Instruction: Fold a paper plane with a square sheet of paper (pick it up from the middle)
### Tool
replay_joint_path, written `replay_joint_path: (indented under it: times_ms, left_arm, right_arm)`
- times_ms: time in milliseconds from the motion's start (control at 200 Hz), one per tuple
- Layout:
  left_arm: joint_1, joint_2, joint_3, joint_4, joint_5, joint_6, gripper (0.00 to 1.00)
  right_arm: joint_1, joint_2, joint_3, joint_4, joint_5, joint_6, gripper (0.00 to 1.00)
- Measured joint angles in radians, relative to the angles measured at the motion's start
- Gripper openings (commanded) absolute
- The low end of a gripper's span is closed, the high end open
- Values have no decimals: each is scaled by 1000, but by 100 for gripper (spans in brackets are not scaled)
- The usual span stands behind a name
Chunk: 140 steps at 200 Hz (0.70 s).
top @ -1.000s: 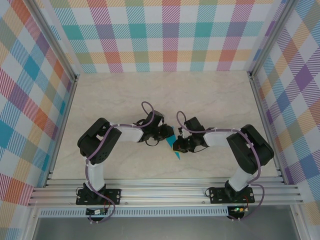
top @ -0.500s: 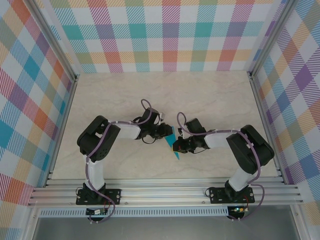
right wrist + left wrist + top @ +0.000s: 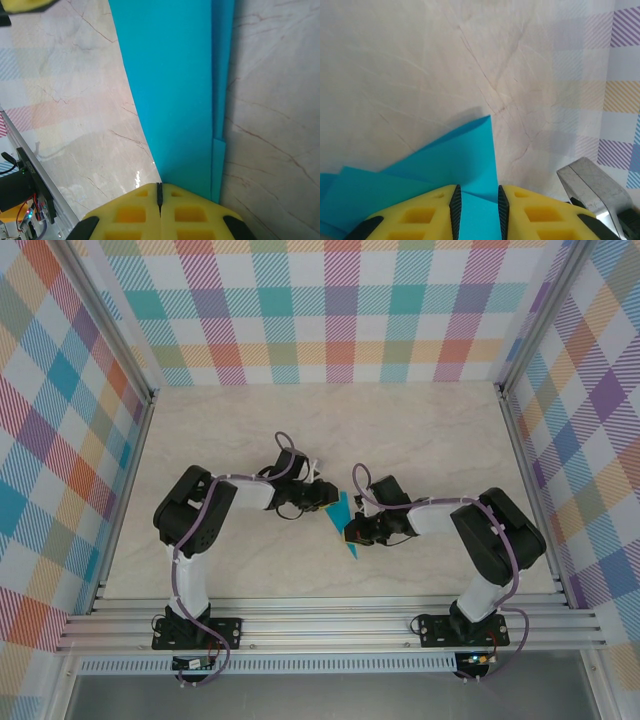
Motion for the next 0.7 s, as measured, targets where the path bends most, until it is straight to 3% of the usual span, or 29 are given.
replay_joint_path:
  times_ms: [505,700]
  left_arm:
    - [111,4,70,-94,-61,47,36]
    - [102,-169,10,-136,-123,29,35]
  right_arm:
    - [0,5,13,-13,-3,3,3]
    - [0,13,22,-19,-10,16,3]
